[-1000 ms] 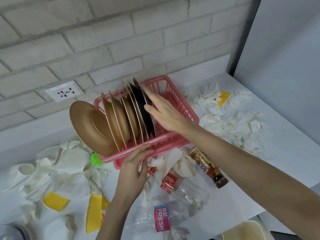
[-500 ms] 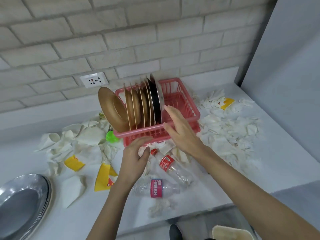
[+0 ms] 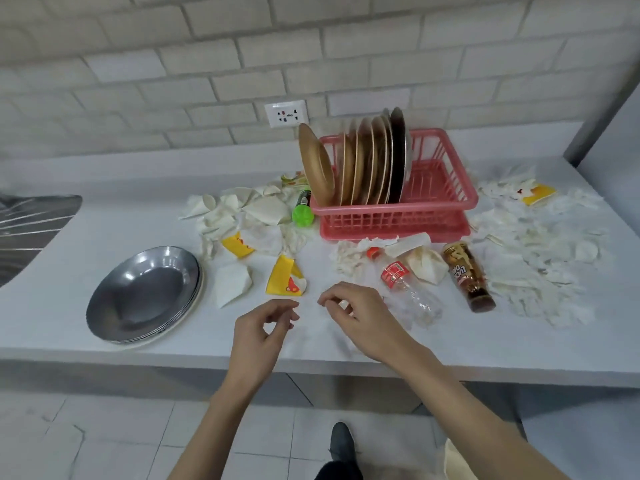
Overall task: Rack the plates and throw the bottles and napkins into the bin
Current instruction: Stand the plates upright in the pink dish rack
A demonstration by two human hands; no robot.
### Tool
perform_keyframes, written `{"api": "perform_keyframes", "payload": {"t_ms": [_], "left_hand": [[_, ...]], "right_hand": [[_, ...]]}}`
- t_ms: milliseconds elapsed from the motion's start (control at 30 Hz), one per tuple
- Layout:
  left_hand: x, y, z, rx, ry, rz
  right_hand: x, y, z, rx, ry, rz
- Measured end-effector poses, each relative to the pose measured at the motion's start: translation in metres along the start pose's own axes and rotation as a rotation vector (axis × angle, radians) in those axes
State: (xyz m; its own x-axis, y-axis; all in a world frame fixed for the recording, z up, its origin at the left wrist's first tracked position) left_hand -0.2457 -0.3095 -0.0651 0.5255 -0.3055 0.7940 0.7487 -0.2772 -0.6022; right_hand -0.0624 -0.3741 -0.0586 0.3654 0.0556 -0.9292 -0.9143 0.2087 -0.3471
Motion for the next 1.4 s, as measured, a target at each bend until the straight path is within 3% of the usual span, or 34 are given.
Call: {"api": "perform_keyframes", "payload": {"t_ms": [267, 500, 733, 933, 1033, 1400], "left_hand": [[-0.064, -0.078, -0.019, 0.137, -0.154, 0.036], [-0.148, -0.159, 0.002, 0.198, -0.267, 0.090], [-0.244, -0.245, 0.072, 0.259, -0.256, 0.192], [-0.307, -0.282, 0.131, 0.132, -0.334, 0.297], [-0.319, -0.283, 0.141, 0.050, -0.322, 0.248], [-0.313, -0.286, 0.139, 0.218, -0.213, 0.045]], "right_hand": [[-0.022, 0.089, 0.027, -0.231, 0.105, 0.041], [-0.029, 0.177, 0.078, -0.321, 0.207, 0.058], [-0.027, 0.248, 0.129, -0.185, 0.203, -0.006], [-0.021, 0.285, 0.152, -0.129, 0.227, -0.083], [-0.021, 0.296, 0.155, -0.106, 0.253, -0.098], [-0.018, 0.304, 0.158, 0.089, 0.282, 0.032]]}}
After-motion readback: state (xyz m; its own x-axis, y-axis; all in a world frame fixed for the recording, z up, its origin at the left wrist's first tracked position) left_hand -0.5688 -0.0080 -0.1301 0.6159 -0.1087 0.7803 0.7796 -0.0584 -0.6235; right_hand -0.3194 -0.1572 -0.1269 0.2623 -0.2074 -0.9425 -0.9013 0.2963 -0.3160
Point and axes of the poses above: each hand's wrist, its own z-axis towards the middle knuckle, its own y-axis out of the palm, x = y × z, the point moved 1 cm from there along z, towards the middle knuckle, and after that the axes turned 9 degrees about z, right-handed, at the moved point
